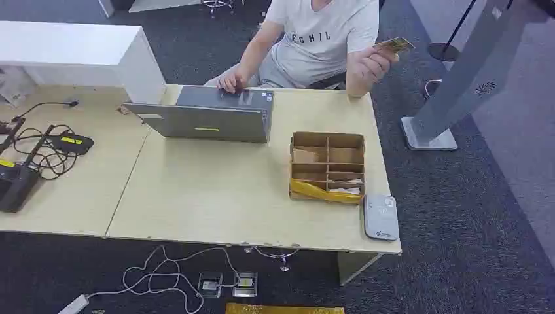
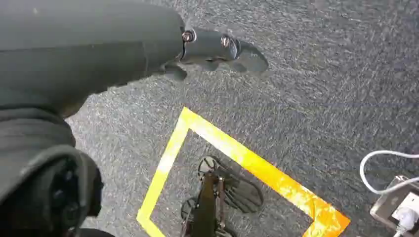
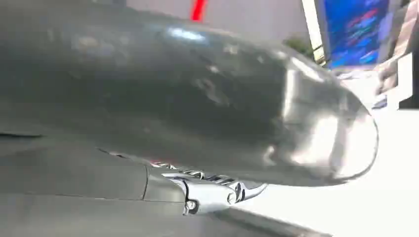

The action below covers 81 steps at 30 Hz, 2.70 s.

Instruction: Pass the card to the sensor for recognition and then transmit it.

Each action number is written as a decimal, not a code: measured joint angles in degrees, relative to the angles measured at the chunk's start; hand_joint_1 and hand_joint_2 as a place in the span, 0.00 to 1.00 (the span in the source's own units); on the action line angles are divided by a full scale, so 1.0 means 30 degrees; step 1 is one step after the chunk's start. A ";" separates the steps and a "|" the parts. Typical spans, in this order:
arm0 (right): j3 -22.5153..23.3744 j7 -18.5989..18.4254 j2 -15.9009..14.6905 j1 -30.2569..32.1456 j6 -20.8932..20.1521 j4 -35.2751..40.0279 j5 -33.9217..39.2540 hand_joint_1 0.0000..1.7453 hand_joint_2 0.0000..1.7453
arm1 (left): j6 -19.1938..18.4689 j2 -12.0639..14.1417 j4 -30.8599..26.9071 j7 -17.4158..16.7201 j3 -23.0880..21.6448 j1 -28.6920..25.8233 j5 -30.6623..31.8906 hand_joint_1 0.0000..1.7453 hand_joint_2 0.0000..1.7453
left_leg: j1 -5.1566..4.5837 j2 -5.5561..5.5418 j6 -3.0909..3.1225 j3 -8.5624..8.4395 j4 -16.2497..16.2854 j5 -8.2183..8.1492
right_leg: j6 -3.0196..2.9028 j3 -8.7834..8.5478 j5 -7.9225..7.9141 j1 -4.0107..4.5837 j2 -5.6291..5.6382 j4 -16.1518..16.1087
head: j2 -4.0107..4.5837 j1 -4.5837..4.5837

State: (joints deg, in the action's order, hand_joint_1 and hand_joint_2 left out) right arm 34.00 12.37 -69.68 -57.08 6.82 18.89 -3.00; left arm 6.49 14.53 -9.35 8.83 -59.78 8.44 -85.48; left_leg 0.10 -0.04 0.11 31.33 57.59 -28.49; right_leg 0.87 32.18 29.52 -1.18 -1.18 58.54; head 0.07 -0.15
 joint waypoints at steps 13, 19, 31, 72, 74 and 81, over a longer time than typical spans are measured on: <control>-1.0245 0.1515 0.1231 -1.0473 -0.1231 0.0845 -0.2242 0.00 0.00 | 0.0343 -0.0189 0.0000 -0.0153 -0.0007 0.0062 0.0364 0.00 0.00 | 0.0000 -0.0023 0.0015 -0.0010 0.0007 0.0015 | 0.0015 0.0009 -0.0009 0.0012 -0.0020 -0.0003 | 0.0000 0.0000; -1.3645 0.1596 0.2019 -1.2166 -0.1259 0.1421 -0.2206 0.00 0.00 | 0.0284 -0.0197 0.0000 -0.0153 -0.0007 0.0068 0.0502 0.00 0.00 | 0.0009 -0.0027 0.0015 -0.0013 0.0009 0.0018 | 0.0016 0.0014 -0.0010 0.0021 -0.0022 -0.0003 | 0.0000 -0.0007; -1.8293 0.1326 0.2850 -1.3804 -0.2485 0.2477 -0.2797 0.00 0.00 | -0.0110 -0.0248 0.0000 0.0073 -0.0022 0.0056 0.0816 0.00 0.00 | 0.0005 0.0044 0.0015 -0.0015 0.0007 0.0011 | 0.0019 0.0028 -0.0013 0.0019 0.0059 -0.0003 | 0.0000 -0.0007; -2.8221 -0.1552 0.7775 -0.3172 -0.2105 0.9640 -1.3061 0.00 1.00 | 0.0189 -0.0240 0.0000 -0.0262 -0.0095 0.0067 0.0998 0.00 0.00 | 0.0061 0.0018 0.0002 -0.0007 0.0010 0.0038 | 0.0053 0.0020 -0.0040 0.0069 0.0054 -0.0004 | 0.0000 0.0000; -2.8126 -0.1654 0.7833 -0.2575 -0.2287 1.0172 -1.3025 0.00 1.00 | 0.0168 -0.0218 0.0000 -0.0262 -0.0102 0.0068 0.1012 0.00 0.00 | 0.0063 0.0018 0.0001 -0.0008 0.0010 0.0038 | 0.0053 0.0020 -0.0039 0.0071 0.0054 -0.0004 | 0.0000 0.0000; -2.6852 -0.2578 0.8066 0.0006 -0.3015 1.3330 -1.1138 0.00 1.00 | 0.0131 -0.0175 0.0001 -0.0262 -0.0182 0.0069 0.1238 0.00 0.00 | 0.0066 0.0019 0.0001 -0.0012 0.0009 0.0038 | 0.0053 0.0021 -0.0039 0.0074 0.0055 -0.0004 | 0.0000 0.0000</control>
State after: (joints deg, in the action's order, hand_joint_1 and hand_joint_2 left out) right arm -46.56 4.64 -45.48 -57.06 -2.23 58.88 -36.42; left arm 6.88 14.01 -9.35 8.04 -60.33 8.65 -81.77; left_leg 0.29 0.02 0.11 31.30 57.62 -28.37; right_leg 1.03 32.24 29.40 -0.96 -1.01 58.53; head 0.07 -0.15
